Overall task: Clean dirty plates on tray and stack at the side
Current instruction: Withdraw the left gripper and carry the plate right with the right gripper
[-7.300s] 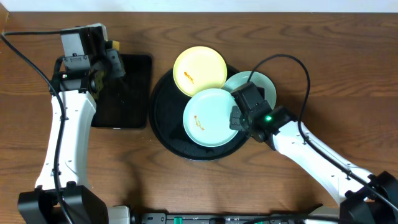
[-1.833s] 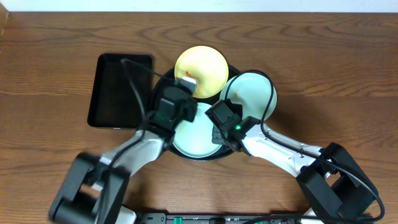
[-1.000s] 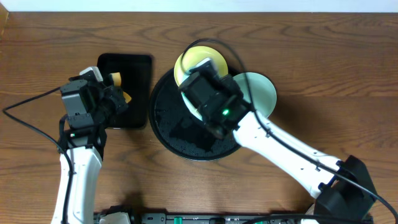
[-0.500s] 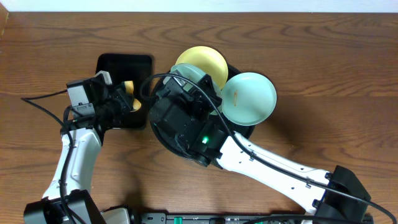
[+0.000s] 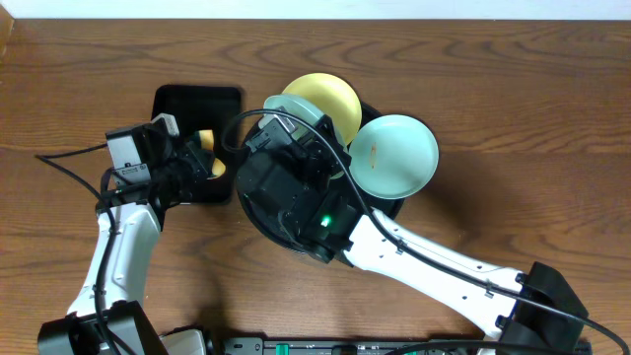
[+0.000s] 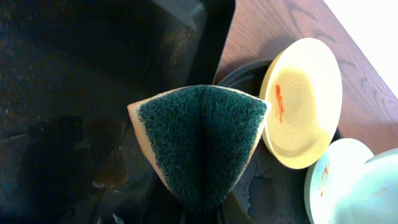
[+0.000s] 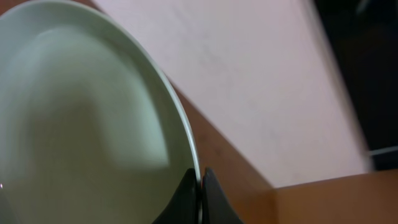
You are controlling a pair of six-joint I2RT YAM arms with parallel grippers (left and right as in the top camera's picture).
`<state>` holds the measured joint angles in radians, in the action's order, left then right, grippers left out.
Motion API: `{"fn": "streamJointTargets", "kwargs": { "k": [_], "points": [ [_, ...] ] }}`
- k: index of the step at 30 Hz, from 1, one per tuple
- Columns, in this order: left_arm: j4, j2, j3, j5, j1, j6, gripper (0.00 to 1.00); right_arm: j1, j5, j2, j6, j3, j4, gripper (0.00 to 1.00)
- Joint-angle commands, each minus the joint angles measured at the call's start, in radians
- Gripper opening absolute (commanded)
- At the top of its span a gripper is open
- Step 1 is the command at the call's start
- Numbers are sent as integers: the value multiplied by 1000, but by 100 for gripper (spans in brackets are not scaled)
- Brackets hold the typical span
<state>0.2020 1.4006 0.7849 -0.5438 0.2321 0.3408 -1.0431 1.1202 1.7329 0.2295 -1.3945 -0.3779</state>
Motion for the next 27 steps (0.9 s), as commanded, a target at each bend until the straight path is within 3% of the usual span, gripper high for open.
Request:
{"fn": "streamJointTargets", "kwargs": {
  "k": [1, 2, 4, 8, 11, 15, 19, 22, 27],
  "points": [
    [-2, -6, 31, -10, 5, 5, 8, 58, -218, -64, -229, -19, -94, 1],
    [-10, -6, 31, -10, 5, 5, 8, 114, -407, -104, -340, -19, -167, 1],
    [-27, -6, 31, -10, 5, 5, 8, 217, -662, -157, -427, -19, -218, 1],
    [-85, -14, 31, -10, 5, 5, 8, 512, -1149, -243, -473, -19, -262, 1],
    [-137, -22, 36, -10, 5, -4, 8, 777, -1378, -267, -472, -19, -338, 1],
    [-64, -22, 115, 6, 5, -13, 8, 1058, -1413, -258, -418, -17, -454, 1],
    [230, -22, 327, 147, -14, -78, 7, 1323, -1408, -236, -362, -17, -482, 1],
    [420, -22, 428, 259, -30, -120, 7, 1421, -1367, -203, -363, -17, -463, 1],
    [559, -3, 441, 382, -52, -191, 7, 1503, -1334, -98, -361, -17, -433, 1]
  ]
}}
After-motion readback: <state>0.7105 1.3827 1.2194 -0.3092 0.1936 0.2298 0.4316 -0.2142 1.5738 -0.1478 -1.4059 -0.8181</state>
